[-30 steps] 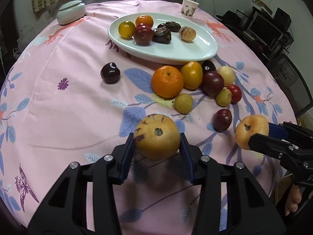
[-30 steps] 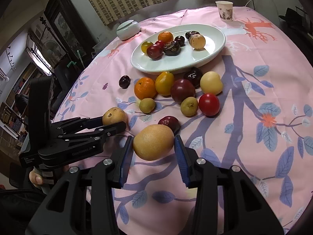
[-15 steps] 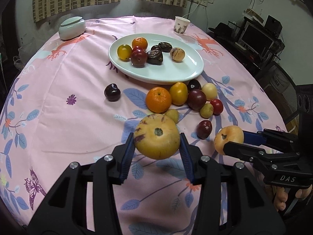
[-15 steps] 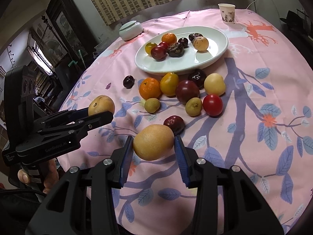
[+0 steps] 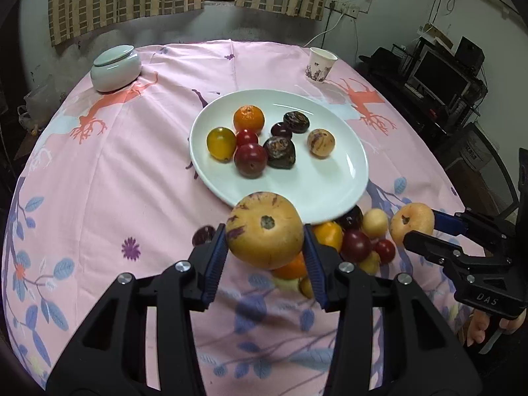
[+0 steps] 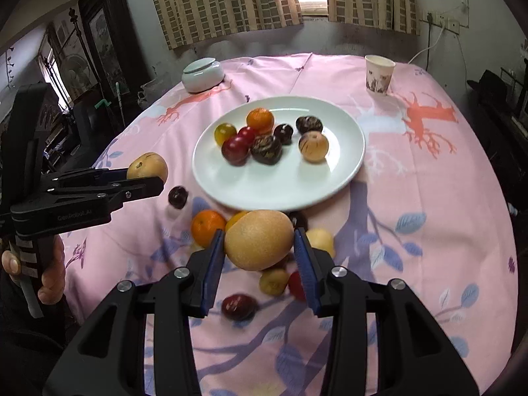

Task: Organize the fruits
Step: 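Carry both fruits to the plate and release them there with both tools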

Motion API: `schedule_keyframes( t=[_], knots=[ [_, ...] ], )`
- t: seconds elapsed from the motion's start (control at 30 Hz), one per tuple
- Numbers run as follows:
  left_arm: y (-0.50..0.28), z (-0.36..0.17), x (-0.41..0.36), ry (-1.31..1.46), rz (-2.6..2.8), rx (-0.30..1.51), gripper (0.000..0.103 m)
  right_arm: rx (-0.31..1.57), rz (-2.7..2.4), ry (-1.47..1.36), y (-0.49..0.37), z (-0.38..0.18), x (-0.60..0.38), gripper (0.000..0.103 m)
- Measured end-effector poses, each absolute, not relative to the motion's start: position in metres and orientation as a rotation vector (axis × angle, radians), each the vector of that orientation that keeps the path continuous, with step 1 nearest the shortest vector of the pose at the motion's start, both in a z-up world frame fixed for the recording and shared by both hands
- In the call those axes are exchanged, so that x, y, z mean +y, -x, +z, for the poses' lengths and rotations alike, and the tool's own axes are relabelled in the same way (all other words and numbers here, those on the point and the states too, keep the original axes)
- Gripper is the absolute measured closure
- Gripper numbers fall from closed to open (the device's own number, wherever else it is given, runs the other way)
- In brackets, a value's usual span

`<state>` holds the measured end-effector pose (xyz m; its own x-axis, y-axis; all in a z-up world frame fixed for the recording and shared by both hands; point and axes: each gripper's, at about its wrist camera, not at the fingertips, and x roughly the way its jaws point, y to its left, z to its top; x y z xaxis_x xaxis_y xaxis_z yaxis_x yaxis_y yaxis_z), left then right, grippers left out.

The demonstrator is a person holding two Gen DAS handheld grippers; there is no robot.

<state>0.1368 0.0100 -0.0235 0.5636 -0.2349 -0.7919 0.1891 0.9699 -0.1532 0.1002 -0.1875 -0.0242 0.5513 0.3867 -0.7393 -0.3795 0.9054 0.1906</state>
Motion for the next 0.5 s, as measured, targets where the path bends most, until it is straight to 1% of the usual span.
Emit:
schedule_keyframes(
  t=[0.27, 0.5],
  knots=[
    [-0.244, -0.017, -0.027, 0.047, -0.252, 0.985, 0.057, 0.862, 0.400, 0.022, -0.193, -0.027, -0.186, 0.060],
    [-0.310, -0.049, -0.054, 0.027, -0.201, 1.055, 0.057, 0.919, 0.347, -0.023, -0.260, -0.055, -0.200, 0.060]
  ],
)
